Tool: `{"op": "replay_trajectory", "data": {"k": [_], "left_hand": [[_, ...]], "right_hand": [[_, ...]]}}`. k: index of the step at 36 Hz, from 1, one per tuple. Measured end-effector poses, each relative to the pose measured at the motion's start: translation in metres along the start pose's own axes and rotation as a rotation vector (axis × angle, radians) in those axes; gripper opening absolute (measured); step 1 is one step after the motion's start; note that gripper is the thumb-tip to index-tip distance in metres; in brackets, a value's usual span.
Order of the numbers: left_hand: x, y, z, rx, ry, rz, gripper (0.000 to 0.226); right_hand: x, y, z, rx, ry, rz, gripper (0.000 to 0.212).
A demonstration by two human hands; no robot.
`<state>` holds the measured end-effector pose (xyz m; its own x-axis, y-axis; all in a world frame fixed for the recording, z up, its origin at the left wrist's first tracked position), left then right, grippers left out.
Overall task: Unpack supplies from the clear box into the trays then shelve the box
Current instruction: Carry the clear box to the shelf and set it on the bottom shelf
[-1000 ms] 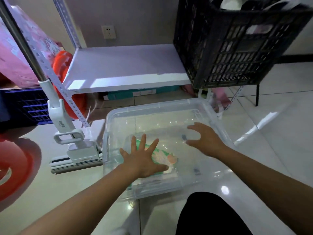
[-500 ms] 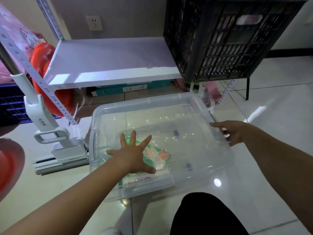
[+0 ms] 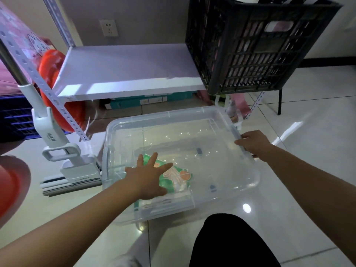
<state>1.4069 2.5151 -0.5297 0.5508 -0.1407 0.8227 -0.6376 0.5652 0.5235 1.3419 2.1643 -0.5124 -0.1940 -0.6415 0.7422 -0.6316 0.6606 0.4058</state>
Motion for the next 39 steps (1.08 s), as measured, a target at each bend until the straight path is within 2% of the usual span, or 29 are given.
{"op": "replay_trajectory", "data": {"k": [2,3,5,7,8,9,11,13,15,19,27,35,39], "left_hand": [[0.002,0.018,-0.015,-0.071,0.054,0.04,0.089],[0.002,0.03,-0.026,-0.095,0.105,0.095,0.09],[0.0,0.057,-0.052,-0.102,0.28,0.308,0.094],[-0.012,0.086,-0.086,-0.014,0.558,0.531,0.096],[-0.025,0.098,-0.103,0.084,0.706,0.589,0.095],[-0.041,0.107,-0.119,0.206,0.875,0.589,0.093],[-0.079,0.113,-0.131,0.385,1.305,0.442,0.081],[-0.108,0.108,-0.123,0.377,1.667,0.283,0.06],[-0.115,0.103,-0.114,0.278,1.79,0.261,0.046],[-0.107,0.099,-0.112,0.216,1.931,0.275,0.045],[-0.073,0.129,-0.13,0.154,1.967,0.3,0.047],[0.027,0.163,-0.135,-0.049,1.872,0.436,0.063],[0.077,0.162,-0.145,-0.097,1.876,0.482,0.067]], "right_hand": [[0.0,0.015,0.012,-0.013,-0.122,0.001,0.041],[0.0,0.024,0.022,-0.031,-0.192,-0.003,0.036],[-0.004,0.046,0.05,-0.107,-0.343,-0.041,0.029],[-0.012,0.069,0.077,-0.172,-0.495,-0.103,0.039],[-0.019,0.08,0.087,-0.188,-0.566,-0.131,0.041],[-0.025,0.089,0.095,-0.2,-0.633,-0.155,0.041],[-0.037,0.098,0.102,-0.218,-0.758,-0.19,0.038],[-0.047,0.099,0.102,-0.227,-0.899,-0.202,0.04],[-0.054,0.097,0.099,-0.238,-0.997,-0.186,0.043],[-0.055,0.102,0.084,-0.245,-1.061,-0.163,0.047],[-0.028,0.12,0.051,-0.081,-1.079,-0.16,0.037],[0.031,0.139,-0.014,0.172,-1.17,-0.2,0.032],[0.052,0.137,-0.055,0.214,-1.222,-0.186,0.034]]}}
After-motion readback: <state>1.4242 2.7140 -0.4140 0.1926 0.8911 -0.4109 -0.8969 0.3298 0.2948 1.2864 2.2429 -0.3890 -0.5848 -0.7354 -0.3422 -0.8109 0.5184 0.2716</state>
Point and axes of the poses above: each hand's wrist, its own y-axis away from the middle knuckle, its own x-axis out of the back of the hand, z = x × y, the point moved 5 cm from there along -y, towards the middle knuckle, and after that the axes turned 6 degrees about y, right-handed, at the moved point
